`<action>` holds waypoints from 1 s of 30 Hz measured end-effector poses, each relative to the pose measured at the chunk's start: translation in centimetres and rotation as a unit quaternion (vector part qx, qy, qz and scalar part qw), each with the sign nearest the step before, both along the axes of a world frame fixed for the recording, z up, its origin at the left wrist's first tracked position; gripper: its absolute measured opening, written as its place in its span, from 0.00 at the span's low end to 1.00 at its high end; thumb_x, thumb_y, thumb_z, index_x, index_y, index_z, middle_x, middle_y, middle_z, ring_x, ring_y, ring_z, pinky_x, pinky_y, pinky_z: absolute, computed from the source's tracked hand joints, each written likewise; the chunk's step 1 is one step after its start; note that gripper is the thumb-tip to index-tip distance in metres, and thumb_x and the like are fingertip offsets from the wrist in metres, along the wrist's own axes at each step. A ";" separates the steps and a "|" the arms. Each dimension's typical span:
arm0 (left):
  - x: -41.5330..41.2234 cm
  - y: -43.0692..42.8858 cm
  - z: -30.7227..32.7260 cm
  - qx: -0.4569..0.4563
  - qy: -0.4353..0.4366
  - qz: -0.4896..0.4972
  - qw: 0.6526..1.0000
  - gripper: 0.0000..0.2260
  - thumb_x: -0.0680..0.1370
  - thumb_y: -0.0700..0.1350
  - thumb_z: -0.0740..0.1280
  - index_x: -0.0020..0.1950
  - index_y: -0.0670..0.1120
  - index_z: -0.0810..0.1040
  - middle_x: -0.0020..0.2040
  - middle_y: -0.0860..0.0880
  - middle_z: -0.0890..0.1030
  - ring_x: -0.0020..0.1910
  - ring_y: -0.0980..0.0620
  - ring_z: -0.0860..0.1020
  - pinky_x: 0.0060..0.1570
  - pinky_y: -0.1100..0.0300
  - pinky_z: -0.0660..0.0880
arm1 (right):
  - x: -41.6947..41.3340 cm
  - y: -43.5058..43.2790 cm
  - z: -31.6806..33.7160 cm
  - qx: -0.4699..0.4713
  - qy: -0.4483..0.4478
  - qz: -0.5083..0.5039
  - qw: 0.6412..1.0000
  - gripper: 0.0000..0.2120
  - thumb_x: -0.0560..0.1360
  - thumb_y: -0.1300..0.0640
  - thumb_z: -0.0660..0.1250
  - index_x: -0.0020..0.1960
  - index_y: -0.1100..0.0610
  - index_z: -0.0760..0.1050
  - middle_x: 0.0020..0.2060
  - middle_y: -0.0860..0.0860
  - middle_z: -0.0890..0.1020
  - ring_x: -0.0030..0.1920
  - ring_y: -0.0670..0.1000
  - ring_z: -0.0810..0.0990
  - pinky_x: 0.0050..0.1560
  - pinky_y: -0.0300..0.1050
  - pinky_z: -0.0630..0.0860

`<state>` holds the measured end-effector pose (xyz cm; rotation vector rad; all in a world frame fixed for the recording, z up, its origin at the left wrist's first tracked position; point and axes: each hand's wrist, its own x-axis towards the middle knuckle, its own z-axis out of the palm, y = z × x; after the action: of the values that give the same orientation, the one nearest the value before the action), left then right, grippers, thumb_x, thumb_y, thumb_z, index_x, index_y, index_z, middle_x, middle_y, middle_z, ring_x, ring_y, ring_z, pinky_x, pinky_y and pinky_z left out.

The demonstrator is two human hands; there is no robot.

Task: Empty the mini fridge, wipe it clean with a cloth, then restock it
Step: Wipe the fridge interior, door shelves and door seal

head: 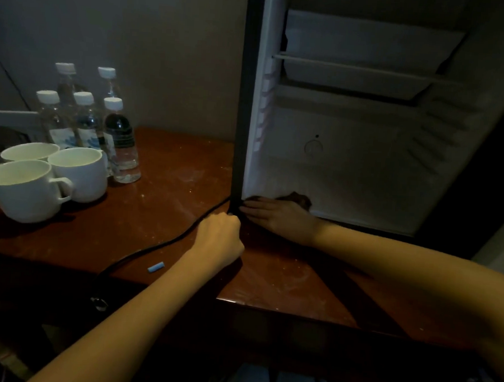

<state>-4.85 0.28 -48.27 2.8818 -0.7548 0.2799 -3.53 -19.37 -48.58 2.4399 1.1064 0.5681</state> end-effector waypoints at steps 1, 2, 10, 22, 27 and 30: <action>-0.1 -0.1 0.0 0.005 -0.003 0.003 1.000 0.13 0.76 0.40 0.62 0.59 0.43 0.77 0.51 0.43 0.80 0.49 0.43 0.79 0.39 0.56 0.70 | 0.2 0.2 -0.1 0.014 0.006 0.004 1.000 0.25 0.64 0.67 0.78 0.60 0.63 0.79 0.63 0.58 0.79 0.63 0.56 0.78 0.65 0.50 0.68; -0.2 -0.2 0.0 0.014 -0.008 0.006 1.000 0.12 0.76 0.40 0.62 0.59 0.43 0.77 0.51 0.43 0.80 0.49 0.42 0.79 0.39 0.56 0.70 | 0.0 -0.2 -0.2 0.028 0.011 0.003 1.000 0.25 0.65 0.68 0.77 0.61 0.62 0.79 0.64 0.57 0.78 0.64 0.56 0.77 0.65 0.50 0.68; -0.9 -1.6 0.1 0.040 -0.007 0.038 0.998 0.08 0.78 0.41 0.61 0.54 0.42 0.76 0.51 0.43 0.79 0.49 0.43 0.79 0.40 0.56 0.70 | -6.4 -8.1 -1.1 0.113 0.055 -0.100 0.987 0.30 0.73 0.73 0.65 0.73 0.60 0.66 0.73 0.55 0.67 0.74 0.54 0.59 0.72 0.53 0.53; -2.2 -2.2 0.8 0.039 0.022 0.066 0.997 0.05 0.78 0.41 0.61 0.45 0.42 0.74 0.46 0.44 0.78 0.44 0.45 0.77 0.38 0.55 0.71 | -9.7 -8.5 -1.9 0.289 0.126 -0.226 0.922 0.38 0.69 0.79 0.55 0.75 0.55 0.64 0.75 0.47 0.60 0.76 0.48 0.56 0.74 0.32 0.46; -2.5 -2.4 1.0 0.051 0.026 0.079 0.995 0.06 0.79 0.42 0.61 0.49 0.42 0.76 0.45 0.45 0.76 0.45 0.46 0.78 0.38 0.56 0.69 | -11.4 -8.5 0.0 0.308 0.129 -0.300 0.894 0.33 0.71 0.75 0.56 0.71 0.53 0.70 0.71 0.49 0.71 0.72 0.50 0.68 0.69 0.35 0.60; -2.4 -2.7 0.8 0.073 0.017 0.075 0.994 0.06 0.79 0.43 0.61 0.50 0.42 0.77 0.51 0.43 0.79 0.50 0.44 0.79 0.39 0.56 0.69 | -10.9 -8.3 0.9 0.291 0.155 -0.313 0.891 0.32 0.70 0.75 0.56 0.70 0.54 0.72 0.69 0.50 0.74 0.69 0.51 0.71 0.69 0.41 0.66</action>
<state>-7.26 -2.46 -47.44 3.0779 -0.5775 0.2007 -14.45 -27.69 -47.66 3.2674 0.1695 0.3238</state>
